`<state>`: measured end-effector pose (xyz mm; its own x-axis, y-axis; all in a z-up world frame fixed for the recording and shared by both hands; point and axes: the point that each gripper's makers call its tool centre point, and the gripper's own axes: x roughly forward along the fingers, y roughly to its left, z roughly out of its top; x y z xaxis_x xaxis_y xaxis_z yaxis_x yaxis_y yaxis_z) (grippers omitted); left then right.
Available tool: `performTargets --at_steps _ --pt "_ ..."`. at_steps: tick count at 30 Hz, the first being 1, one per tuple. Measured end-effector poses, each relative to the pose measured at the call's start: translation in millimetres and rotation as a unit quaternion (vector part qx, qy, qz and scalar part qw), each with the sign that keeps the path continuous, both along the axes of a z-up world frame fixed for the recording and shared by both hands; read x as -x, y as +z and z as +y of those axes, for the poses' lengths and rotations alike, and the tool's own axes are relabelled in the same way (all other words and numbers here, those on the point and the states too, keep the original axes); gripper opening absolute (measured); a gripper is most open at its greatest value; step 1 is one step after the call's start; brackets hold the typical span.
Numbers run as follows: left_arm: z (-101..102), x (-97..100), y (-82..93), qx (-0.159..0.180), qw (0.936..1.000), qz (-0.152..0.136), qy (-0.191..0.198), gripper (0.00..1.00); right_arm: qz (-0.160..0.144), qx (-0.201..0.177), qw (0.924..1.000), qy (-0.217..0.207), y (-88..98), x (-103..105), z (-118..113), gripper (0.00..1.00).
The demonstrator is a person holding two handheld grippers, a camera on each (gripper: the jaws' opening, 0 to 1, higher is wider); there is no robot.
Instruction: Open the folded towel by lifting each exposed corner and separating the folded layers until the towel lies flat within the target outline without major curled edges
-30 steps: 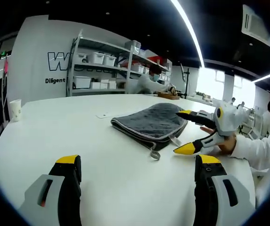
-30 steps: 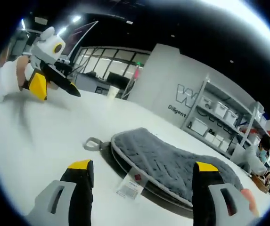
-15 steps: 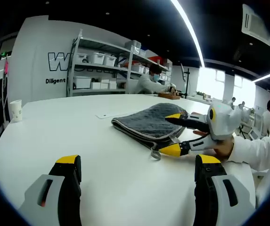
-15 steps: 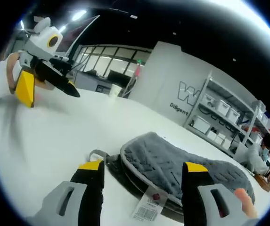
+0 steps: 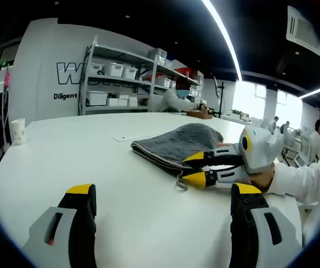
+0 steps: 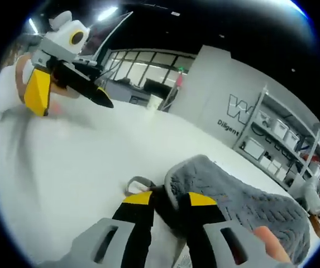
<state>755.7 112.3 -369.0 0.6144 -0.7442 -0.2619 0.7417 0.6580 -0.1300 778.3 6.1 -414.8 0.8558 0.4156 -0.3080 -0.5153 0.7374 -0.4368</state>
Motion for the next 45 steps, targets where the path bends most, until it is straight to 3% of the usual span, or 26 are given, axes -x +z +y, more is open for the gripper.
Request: performTargets --at_steps 5,16,23,32,45 --pt "0 0.4 0.2 -0.002 1.0 -0.002 0.0 1.0 0.004 0.003 1.0 0.004 -1.5 4 -4 0.06" --pt "5 -5.3 -1.2 0.002 1.0 0.003 0.005 1.0 0.027 -0.022 0.9985 0.042 -2.3 20 -12 0.02" --pt "5 -3.7 -1.4 0.006 1.0 0.005 0.005 1.0 0.068 -0.064 0.989 0.115 -0.2 37 -22 0.02" --pt "4 0.2 -2.3 0.007 0.9999 0.006 0.005 1.0 0.085 -0.077 0.9816 0.153 0.6 60 -42 0.02" --pt "3 0.6 -4.6 0.002 1.0 0.007 0.006 1.0 0.093 -0.101 0.9686 0.207 1.6 91 -94 0.01"
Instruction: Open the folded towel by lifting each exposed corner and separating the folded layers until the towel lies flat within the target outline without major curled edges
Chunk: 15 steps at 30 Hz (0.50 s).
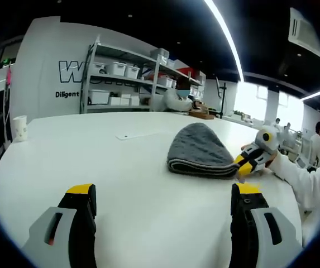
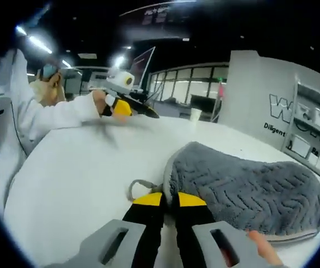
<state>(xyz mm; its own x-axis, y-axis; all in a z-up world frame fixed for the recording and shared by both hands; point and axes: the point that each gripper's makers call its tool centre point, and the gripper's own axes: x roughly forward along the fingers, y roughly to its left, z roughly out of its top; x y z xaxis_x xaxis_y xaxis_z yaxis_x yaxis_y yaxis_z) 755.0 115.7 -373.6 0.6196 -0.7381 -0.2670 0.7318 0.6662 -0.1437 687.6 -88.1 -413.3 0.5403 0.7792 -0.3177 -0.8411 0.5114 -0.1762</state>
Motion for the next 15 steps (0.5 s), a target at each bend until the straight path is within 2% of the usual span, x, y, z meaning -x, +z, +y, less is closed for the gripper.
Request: performTargets --at_steps 4,15 --pt "-1 -0.2 -1.0 -0.002 1.0 0.001 -0.001 1.0 0.018 -0.023 0.9996 0.005 1.0 5 -16 0.01" --pt "-1 0.4 -0.9 0.001 1.0 0.002 -0.002 1.0 0.045 -0.052 0.9976 -0.001 2.1 8 -42 0.01"
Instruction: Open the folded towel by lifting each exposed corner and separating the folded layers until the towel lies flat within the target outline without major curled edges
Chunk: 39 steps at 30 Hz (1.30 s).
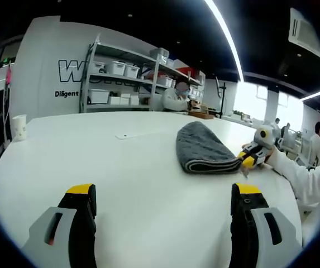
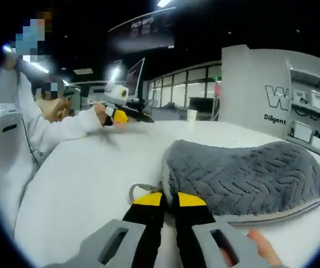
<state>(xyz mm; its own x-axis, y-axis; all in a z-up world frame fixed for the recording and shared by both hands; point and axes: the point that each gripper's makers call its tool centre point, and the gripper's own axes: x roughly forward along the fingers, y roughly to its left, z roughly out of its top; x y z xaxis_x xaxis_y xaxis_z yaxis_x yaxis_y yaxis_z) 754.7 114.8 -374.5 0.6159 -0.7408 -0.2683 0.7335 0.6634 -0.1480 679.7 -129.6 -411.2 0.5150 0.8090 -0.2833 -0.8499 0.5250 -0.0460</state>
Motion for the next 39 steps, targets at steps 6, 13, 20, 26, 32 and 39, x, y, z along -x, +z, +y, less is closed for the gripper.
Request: performTargets --at_steps 6,13,20,26,32,39 --pt "1 -2.8 1.8 0.001 1.0 -0.002 0.001 1.0 0.032 -0.023 0.999 -0.021 1.8 -3 -13 0.01" --pt "3 -7.7 3.2 -0.001 1.0 -0.004 0.001 1.0 0.024 -0.029 0.9975 -0.06 2.2 -7 -35 0.01" --pt "3 -7.9 2.7 -0.002 1.0 -0.003 0.002 1.0 0.024 -0.038 0.996 -0.077 2.0 -6 -48 0.01" --pt "2 -6.2 1.1 -0.004 1.0 -0.002 0.002 1.0 0.021 -0.037 0.9959 -0.08 2.3 -6 -46 0.01" --pt "0 -2.6 -0.9 -0.006 1.0 -0.001 0.0 1.0 0.028 -0.042 0.9952 -0.084 3.6 -4 -43 0.05" --pt "2 -3.9 1.3 -0.006 1.0 -0.004 0.002 1.0 0.018 -0.046 0.9959 -0.076 10.0 -1 -42 0.1"
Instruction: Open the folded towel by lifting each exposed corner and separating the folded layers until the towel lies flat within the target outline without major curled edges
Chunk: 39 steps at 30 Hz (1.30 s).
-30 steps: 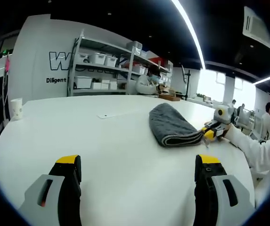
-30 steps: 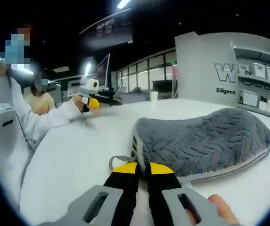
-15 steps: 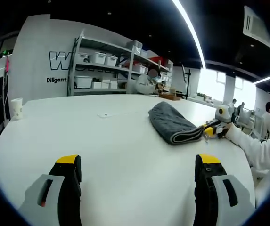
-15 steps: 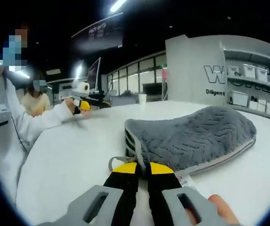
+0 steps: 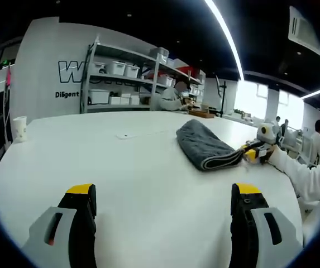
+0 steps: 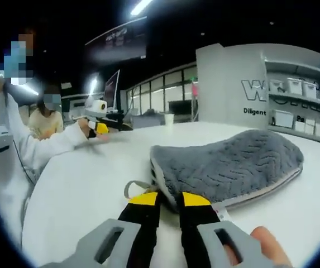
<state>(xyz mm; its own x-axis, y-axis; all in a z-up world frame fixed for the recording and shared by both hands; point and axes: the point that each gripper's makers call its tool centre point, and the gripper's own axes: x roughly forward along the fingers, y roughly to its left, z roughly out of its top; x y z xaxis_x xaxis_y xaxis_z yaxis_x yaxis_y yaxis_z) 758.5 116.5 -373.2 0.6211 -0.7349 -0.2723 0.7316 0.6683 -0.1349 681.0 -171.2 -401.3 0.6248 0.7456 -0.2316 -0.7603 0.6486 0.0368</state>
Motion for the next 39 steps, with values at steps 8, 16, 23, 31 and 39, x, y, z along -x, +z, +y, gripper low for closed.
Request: performTargets --at_steps 8,16,23,31,39 --pt "0 2.7 -0.1 0.0 1.0 0.0 0.002 1.0 -0.01 -0.025 0.9995 0.019 11.4 8 3 0.41" --pt "2 -1.4 -0.8 0.002 1.0 0.002 0.004 1.0 -0.042 -0.066 0.9963 -0.036 33.7 -3 -19 0.71" --pt "0 0.6 -2.7 -0.001 1.0 0.003 0.001 1.0 -0.039 -0.097 0.9918 -0.073 41.6 -10 -38 0.87" --pt "-1 -2.6 0.3 -0.002 1.0 -0.002 -0.002 1.0 -0.021 -0.057 0.9925 -0.106 24.6 -8 -46 0.99" --pt "-7 0.1 -8.6 -0.025 0.9997 -0.001 -0.006 1.0 -0.011 -0.059 0.9903 -0.126 20.7 -7 -51 0.99"
